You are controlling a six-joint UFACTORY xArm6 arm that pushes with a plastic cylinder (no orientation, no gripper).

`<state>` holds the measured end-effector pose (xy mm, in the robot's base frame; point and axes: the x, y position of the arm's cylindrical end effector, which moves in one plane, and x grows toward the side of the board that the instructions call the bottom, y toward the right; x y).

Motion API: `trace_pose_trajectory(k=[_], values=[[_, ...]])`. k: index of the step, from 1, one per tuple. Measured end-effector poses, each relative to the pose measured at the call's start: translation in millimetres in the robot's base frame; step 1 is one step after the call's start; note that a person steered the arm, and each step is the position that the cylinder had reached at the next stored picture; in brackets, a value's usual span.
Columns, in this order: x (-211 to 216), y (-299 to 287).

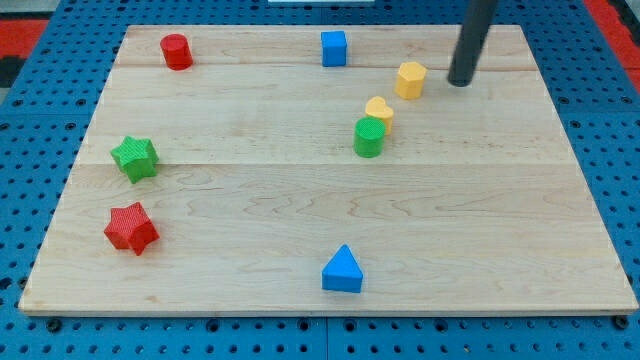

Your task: Slide the yellow hexagon into the green circle

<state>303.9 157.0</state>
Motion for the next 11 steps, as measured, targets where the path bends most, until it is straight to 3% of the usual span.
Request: trace_pose_trajectory(k=[1,2,3,4,6,8,11], values=[[-9,-73],[5,-112],[-31,-136],[-16,-173],[62,-118],[42,-178],[48,-187]])
